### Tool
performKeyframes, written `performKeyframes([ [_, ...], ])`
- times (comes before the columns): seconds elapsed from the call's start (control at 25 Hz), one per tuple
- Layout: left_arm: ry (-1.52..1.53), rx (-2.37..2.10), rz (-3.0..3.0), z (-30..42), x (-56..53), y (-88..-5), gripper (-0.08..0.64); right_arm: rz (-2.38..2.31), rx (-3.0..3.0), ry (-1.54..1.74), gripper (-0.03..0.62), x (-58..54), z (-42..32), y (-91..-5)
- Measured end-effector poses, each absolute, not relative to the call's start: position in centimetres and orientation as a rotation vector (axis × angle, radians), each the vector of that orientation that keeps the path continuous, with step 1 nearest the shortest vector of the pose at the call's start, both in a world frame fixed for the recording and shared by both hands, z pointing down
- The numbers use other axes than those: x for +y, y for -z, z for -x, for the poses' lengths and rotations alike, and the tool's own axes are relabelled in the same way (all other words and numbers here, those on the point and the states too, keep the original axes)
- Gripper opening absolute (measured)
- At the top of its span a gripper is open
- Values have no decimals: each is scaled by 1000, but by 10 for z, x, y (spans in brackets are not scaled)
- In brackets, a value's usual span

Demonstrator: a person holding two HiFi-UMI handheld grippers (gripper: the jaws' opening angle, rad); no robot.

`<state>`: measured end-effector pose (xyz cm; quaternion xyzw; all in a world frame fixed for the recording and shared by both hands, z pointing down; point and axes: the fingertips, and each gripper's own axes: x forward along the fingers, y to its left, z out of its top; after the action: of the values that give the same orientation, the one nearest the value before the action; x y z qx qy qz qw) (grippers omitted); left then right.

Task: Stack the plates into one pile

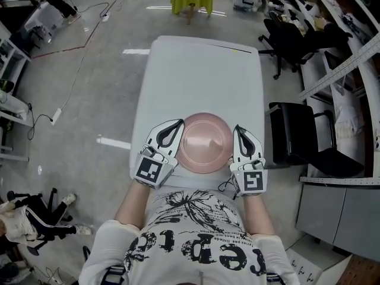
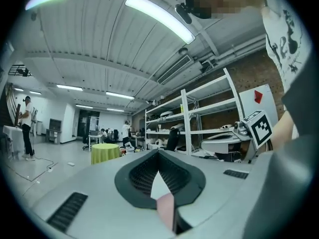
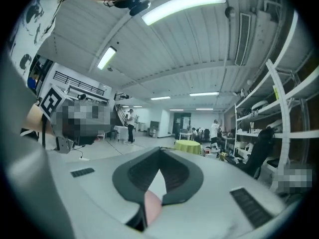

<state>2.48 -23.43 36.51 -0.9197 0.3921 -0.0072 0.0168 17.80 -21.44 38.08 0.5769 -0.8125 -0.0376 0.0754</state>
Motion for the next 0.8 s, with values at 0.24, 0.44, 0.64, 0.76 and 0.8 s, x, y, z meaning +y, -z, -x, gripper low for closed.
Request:
performKeyframes([
  [0.24, 51, 1209, 2878, -30, -237, -372, 2, -1660, -2472, 81, 6, -216, -174, -384],
  [0.44, 88, 1173, 2864, -35, -236, -371, 2, -1655, -2471, 46, 6, -217, -175, -386],
  [0.64, 85, 1180, 2867, -40, -241, -374, 2, -1649, -2463, 53, 7, -221, -177, -390],
  [0.76, 61, 1183, 2890, -43, -242, -371, 2, -1653, -2465, 47, 7, -221, -181, -389],
  [0.8, 58, 1187, 2892, -43, -242, -370, 2, -1654, -2466, 44, 8, -221, -183, -389],
])
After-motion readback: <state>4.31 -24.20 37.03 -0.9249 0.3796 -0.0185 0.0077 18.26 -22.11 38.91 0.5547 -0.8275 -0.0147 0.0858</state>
